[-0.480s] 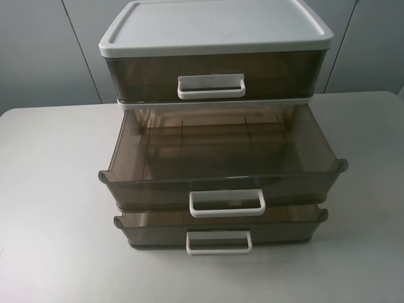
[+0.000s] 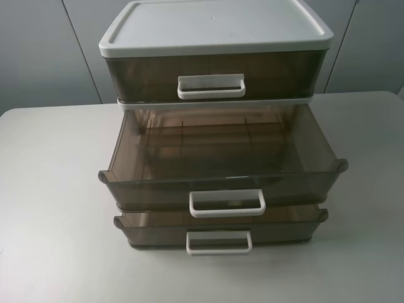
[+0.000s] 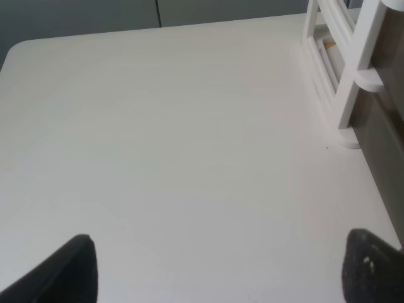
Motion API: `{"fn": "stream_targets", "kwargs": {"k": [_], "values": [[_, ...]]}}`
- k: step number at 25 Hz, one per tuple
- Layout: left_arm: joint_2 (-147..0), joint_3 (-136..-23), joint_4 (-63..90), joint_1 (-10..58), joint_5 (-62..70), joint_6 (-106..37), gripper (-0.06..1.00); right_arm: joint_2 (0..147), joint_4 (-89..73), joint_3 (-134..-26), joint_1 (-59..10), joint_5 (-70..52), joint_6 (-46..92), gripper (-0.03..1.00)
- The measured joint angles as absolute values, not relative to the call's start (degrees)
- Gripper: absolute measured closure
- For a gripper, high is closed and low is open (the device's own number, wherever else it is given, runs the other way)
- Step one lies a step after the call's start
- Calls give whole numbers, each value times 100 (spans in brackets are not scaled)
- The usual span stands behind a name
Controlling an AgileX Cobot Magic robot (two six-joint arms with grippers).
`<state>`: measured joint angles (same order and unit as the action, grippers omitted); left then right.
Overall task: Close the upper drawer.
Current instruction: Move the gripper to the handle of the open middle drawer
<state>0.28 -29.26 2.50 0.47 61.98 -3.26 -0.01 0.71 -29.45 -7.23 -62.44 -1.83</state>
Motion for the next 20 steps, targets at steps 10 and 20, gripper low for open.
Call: {"fn": "stream_targets", "kwargs": {"k": [10, 20], "values": [[28, -2926, 250, 47, 6198, -326, 20, -1, 71, -2945, -723, -6244, -183, 27], [28, -2926, 250, 47, 6198, -326, 20, -1, 71, -2945, -723, -6244, -183, 27]]}}
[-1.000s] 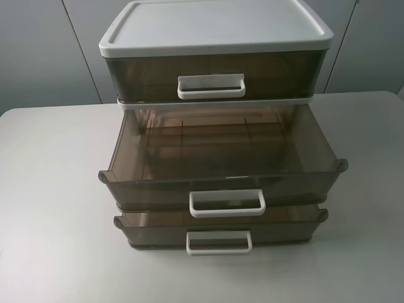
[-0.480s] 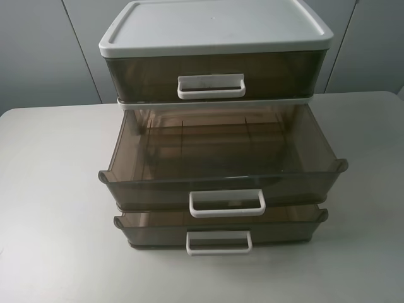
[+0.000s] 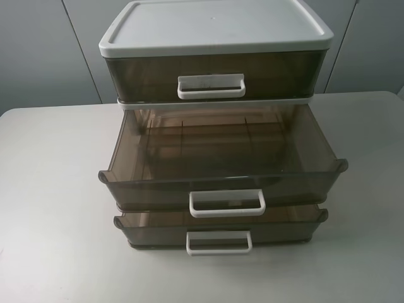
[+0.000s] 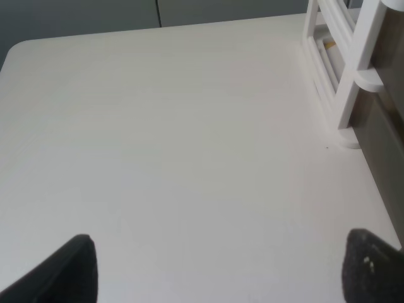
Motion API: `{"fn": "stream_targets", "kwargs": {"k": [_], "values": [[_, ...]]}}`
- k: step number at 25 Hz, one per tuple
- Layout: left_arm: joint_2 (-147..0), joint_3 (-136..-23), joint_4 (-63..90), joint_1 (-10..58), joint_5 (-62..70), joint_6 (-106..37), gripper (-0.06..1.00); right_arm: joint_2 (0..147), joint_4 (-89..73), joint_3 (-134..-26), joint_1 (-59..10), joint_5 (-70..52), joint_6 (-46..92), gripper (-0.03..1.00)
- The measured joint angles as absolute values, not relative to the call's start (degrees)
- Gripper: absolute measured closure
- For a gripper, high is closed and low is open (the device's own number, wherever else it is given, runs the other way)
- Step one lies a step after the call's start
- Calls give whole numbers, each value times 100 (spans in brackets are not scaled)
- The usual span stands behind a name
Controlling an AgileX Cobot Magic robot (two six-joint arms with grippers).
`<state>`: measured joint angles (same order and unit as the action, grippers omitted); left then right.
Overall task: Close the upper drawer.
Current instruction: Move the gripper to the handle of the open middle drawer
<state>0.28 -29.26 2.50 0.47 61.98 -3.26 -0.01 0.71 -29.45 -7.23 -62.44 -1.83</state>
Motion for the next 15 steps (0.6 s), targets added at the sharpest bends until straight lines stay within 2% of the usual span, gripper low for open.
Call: {"fn": "stream_targets", "kwargs": {"k": [10, 15], "values": [[28, -2926, 250, 47, 6198, -326, 20, 47, 82, -2945, -723, -6244, -642, 27], [28, -2926, 250, 47, 6198, -326, 20, 997, 0, -3277, -723, -6053, -1054, 27]]}}
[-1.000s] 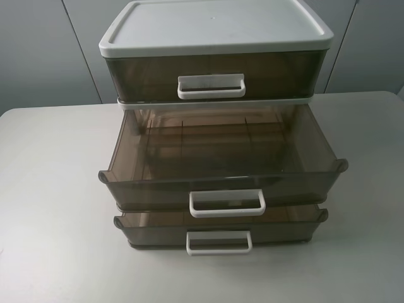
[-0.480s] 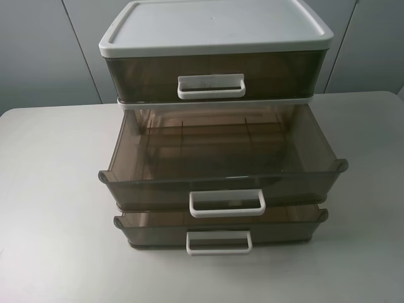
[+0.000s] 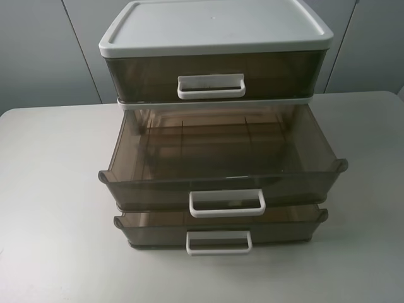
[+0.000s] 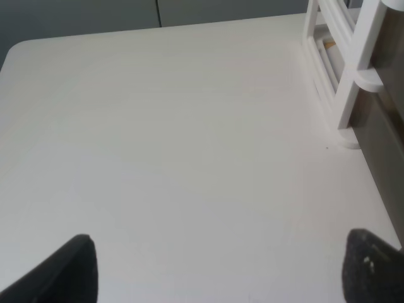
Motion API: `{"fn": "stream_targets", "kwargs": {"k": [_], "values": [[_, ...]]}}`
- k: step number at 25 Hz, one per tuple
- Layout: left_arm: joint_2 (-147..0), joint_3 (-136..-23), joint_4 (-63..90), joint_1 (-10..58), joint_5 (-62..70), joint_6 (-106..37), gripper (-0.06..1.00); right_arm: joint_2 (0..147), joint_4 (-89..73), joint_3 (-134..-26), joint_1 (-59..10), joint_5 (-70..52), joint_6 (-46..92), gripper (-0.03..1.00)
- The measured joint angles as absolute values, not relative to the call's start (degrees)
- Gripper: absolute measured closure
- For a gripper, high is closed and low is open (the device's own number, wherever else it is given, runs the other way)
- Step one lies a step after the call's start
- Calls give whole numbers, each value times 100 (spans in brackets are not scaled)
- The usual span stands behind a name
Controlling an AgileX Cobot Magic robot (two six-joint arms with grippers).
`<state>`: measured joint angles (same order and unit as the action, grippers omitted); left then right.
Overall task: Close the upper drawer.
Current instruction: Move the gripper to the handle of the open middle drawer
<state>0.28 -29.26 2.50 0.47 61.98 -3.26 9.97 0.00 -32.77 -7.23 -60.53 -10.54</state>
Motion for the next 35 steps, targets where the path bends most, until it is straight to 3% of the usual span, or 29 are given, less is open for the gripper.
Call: {"fn": "stream_targets", "kwargs": {"k": [9, 18, 30, 35], "values": [[28, -2926, 250, 47, 6198, -326, 20, 3321, -114, -4792, -723, -5729, -664, 27], [28, -2926, 250, 47, 6198, -326, 20, 5050, -2022, -5592, -829, -5697, 2117, 27], [28, -2926, 250, 47, 6198, -326, 20, 5982, -2192, -5594, -3259, -5855, 4011, 27], [28, -2926, 250, 47, 6198, -316, 20, 6517, -2179, -5603, -3925, -6268, 4266, 27]]}}
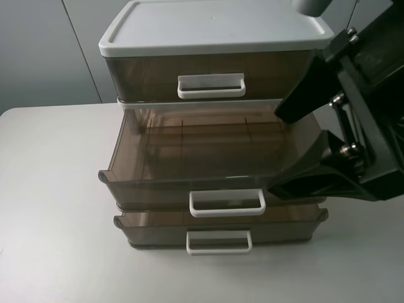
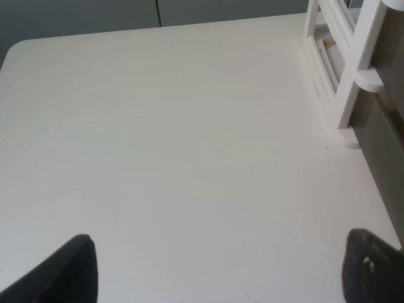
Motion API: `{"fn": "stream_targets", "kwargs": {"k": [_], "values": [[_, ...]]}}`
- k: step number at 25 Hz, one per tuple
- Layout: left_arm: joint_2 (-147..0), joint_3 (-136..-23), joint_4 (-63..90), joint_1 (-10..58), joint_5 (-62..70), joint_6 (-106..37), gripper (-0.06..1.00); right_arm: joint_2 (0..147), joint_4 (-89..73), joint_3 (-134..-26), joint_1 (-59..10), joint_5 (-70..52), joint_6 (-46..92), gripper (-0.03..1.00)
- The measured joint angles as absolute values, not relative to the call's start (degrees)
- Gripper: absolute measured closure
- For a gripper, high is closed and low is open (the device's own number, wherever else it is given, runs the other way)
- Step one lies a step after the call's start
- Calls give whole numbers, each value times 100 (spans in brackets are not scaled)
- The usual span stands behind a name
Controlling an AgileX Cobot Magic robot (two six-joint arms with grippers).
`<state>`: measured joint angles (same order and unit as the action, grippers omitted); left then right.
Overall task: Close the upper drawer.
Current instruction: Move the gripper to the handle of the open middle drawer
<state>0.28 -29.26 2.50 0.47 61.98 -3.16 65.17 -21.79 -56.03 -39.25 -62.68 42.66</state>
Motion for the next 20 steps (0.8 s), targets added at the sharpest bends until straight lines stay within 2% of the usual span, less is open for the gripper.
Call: {"fn": "stream_targets", "kwargs": {"k": [10, 20], "values": [[28, -2926, 250, 47, 6198, -315, 20, 7182, -2129, -5394, -5282, -6347, 5022, 27], [28, -2926, 250, 47, 6198, -315, 20, 7541, -1674, -4587, -5695, -5531, 5140, 27]]}}
